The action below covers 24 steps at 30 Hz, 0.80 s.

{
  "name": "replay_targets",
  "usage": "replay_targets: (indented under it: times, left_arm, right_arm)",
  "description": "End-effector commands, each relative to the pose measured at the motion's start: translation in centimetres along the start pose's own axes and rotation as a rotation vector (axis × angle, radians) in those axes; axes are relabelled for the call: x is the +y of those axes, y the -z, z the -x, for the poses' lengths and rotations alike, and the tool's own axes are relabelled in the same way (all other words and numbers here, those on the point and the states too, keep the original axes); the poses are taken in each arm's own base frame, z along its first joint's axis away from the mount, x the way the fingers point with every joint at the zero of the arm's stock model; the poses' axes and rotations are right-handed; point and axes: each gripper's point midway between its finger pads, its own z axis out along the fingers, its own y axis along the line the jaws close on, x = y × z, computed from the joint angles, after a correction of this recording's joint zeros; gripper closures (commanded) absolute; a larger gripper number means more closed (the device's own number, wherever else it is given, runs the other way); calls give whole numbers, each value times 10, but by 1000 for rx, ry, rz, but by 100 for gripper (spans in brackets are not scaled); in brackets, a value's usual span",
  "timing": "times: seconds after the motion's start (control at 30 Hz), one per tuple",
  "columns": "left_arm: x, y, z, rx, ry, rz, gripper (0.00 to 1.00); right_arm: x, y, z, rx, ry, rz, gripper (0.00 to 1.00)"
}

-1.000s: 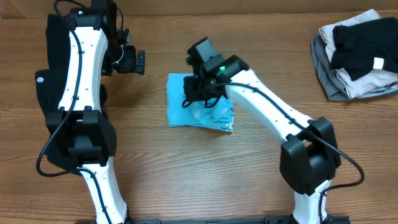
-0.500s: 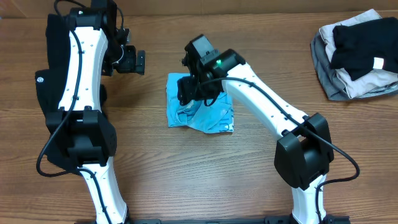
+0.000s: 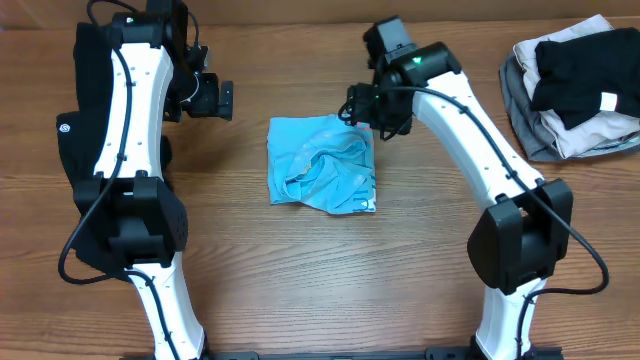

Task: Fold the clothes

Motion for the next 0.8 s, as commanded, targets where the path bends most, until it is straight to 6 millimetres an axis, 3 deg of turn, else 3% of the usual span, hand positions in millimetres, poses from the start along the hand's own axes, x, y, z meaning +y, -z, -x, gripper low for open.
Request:
replay_targets:
  times: [0.0, 0.23, 0.6, 0.7, 0.77]
  left_arm:
    - [1, 10, 5, -35, -17, 2, 0]
    - [1, 10, 5, -34, -17, 2, 0]
    - [1, 10, 4, -31, -17, 2, 0]
    - [1, 10, 4, -31, -16, 2, 0]
    - [1, 10, 4, -31, -17, 2, 0]
  right_arm:
    - [4, -24, -18, 57, -4, 25, 29]
    - [-3, -51, -33, 90, -20, 41, 29]
    - [-3, -75, -27, 28, -2, 75, 30]
    - [-2, -77, -24, 9, 7, 87, 39]
    - [0, -77, -20, -4, 13, 94, 59]
